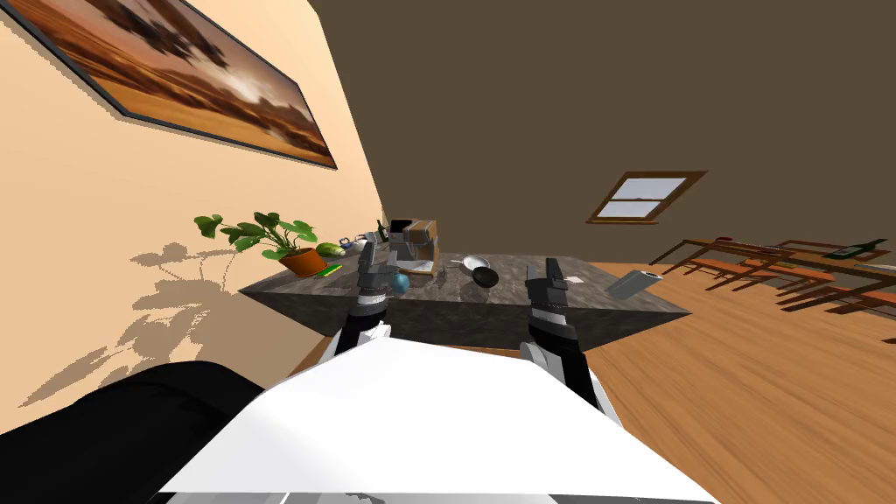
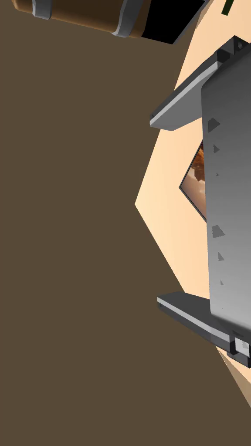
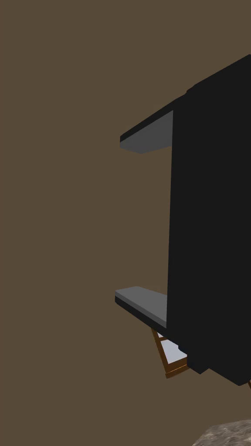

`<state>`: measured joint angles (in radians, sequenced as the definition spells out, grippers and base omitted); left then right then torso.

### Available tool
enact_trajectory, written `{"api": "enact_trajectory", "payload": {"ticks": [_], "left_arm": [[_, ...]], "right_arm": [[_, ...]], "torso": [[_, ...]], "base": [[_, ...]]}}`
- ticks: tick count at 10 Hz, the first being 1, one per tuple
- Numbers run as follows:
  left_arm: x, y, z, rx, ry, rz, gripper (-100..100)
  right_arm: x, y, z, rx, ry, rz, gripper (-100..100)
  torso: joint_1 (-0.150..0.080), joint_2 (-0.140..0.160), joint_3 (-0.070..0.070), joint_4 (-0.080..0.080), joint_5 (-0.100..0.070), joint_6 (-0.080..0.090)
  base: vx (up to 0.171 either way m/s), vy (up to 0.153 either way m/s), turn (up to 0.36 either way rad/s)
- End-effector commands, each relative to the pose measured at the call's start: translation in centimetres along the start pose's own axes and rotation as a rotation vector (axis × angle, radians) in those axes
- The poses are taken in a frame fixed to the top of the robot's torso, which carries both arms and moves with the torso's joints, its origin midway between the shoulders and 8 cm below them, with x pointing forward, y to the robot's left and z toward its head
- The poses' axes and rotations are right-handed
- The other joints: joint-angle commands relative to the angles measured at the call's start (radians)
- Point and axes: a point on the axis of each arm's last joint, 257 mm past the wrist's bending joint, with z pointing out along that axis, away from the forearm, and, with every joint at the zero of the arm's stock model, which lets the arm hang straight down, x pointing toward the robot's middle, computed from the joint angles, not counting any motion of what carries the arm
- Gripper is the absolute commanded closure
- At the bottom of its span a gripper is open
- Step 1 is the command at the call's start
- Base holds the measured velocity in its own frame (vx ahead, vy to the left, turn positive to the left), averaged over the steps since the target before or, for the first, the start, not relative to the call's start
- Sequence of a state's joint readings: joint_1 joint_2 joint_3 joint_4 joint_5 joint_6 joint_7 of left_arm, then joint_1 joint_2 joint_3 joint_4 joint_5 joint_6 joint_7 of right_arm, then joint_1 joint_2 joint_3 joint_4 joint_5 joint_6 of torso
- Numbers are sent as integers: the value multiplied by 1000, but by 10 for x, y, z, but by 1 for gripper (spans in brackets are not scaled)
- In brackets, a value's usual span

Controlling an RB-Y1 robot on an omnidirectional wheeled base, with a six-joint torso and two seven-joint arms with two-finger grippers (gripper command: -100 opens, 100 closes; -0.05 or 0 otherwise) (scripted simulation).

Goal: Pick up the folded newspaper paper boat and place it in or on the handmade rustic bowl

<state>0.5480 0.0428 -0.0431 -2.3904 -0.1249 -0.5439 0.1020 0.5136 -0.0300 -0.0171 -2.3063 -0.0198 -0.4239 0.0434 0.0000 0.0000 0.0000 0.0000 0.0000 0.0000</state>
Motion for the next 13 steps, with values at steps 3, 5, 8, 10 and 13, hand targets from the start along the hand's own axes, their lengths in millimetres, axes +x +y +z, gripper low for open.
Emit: {"api": "enact_trajectory", "payload": {"ticks": [3,5,8,10,13], "left_arm": [[6,7,3,-26,57,-6,-100],[9,16,4,-55,80,-12,-100],[16,39,3,-125,126,-17,-100],[23,60,1,-185,166,-14,-100],[33,100,-8,-301,237,4,-100]], "right_arm": [[0,0,0,0,0,0,0],[0,0,0,0,0,0,0],[0,0,0,0,0,0,0],[0,0,0,0,0,0,0],[0,0,0,0,0,0,0]], "torso": [[-4,2,1,0,-1,0],[-8,6,3,1,-2,0],[-7,4,3,1,-2,0],[-9,4,3,1,-2,0],[-7,5,3,1,-2,0]], "base": [[-37,-71,163],[-96,-130,184],[-71,-106,128],[-85,-128,107],[-94,-112,53]]}}
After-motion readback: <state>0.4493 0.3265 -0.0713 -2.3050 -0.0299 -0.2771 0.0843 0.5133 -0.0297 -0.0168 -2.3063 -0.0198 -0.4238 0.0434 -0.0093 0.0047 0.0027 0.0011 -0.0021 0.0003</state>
